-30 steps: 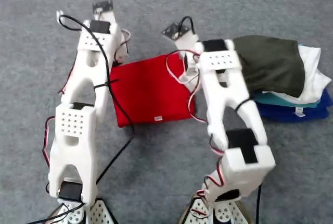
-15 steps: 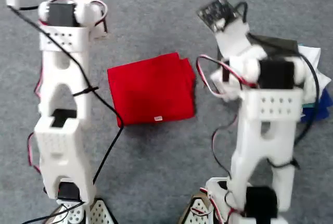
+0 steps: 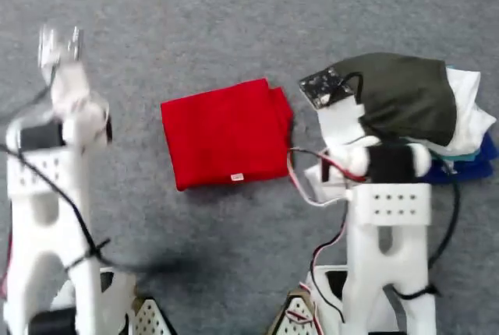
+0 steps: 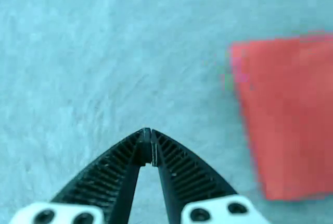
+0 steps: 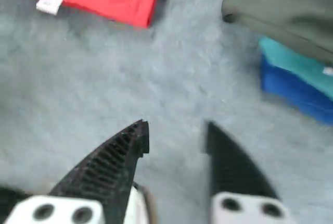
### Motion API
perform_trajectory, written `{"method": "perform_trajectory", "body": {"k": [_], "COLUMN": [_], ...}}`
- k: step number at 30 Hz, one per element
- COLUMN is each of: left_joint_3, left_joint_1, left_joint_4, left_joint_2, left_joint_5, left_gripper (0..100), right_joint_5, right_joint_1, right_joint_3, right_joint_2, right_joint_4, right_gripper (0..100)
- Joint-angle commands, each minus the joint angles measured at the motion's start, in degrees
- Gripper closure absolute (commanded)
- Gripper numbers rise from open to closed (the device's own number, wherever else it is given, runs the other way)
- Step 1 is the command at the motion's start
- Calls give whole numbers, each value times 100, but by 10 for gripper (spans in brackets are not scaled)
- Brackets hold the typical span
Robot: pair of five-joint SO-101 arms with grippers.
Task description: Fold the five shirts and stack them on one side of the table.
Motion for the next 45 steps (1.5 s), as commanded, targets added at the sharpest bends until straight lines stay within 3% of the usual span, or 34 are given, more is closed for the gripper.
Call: {"method": "perform_trajectory", "body": {"k": [1,6,12,18,26,29,36,45], "left_joint_3": [2418,3508,3727,3763,3763,3763,3763,3763], "left_joint_1": [-510,-853,-809,-774,-756,-756,-756,-756], "left_joint_4": [-1354,-2013,-2365,-2400,-2418,-2426,-2426,-2426], "left_joint_2": [-778,-919,-971,-971,-963,-954,-945,-945], "left_joint_5": [-343,-404,-387,-396,-404,-404,-413,-413], "left_gripper": [981,981,981,981,981,981,981,981], "right_joint_5": [-1565,-3182,-4062,-4457,-4484,-4484,-4440,-4141], "right_joint_1": [-558,-1367,-1613,-1613,-1622,-1613,-1604,-1130], "right_joint_3": [532,848,804,330,-752,-1042,-1886,-3424], "right_joint_2": [-101,365,1851,3776,5393,5420,5420,5420], "right_joint_4": [-1178,-2532,-3534,-4774,-4501,-4149,-3130,-1758], "right_gripper": [663,582,511,511,518,606,992,997]}}
